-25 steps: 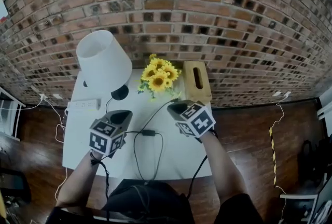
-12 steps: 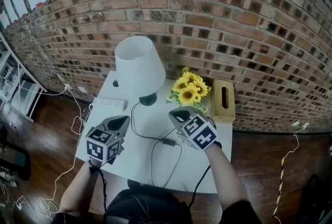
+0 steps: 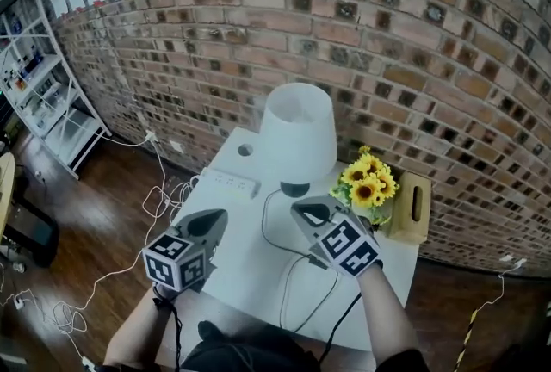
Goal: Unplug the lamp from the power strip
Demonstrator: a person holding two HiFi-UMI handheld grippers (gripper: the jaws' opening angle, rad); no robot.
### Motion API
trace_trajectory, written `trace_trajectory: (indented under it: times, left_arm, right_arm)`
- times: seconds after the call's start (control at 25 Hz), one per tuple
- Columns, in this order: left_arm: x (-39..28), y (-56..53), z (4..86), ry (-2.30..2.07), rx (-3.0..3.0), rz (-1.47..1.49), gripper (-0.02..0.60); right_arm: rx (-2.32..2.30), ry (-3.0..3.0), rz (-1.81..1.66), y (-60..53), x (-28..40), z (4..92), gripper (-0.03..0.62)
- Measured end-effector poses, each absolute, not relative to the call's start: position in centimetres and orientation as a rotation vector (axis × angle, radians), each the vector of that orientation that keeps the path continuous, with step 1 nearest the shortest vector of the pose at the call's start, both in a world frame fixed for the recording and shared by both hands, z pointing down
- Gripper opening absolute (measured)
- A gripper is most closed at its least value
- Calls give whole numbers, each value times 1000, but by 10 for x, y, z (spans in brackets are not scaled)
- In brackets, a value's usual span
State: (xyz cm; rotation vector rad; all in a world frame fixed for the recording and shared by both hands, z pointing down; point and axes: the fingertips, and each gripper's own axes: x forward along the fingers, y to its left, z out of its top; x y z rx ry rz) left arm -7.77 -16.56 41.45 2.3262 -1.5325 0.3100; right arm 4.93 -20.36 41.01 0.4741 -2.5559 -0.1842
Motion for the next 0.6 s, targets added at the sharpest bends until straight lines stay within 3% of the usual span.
trace_trajectory:
  times: [0.24, 0.6]
  left_arm:
    - [-130, -149, 417, -1560, 2305, 277, 14]
    - [-152, -141, 414, -1476, 2400, 302, 14]
  right_arm:
    - [467, -2507, -197, -203, 6, 416, -14]
    - [562, -2398, -153, -192, -3, 424, -14]
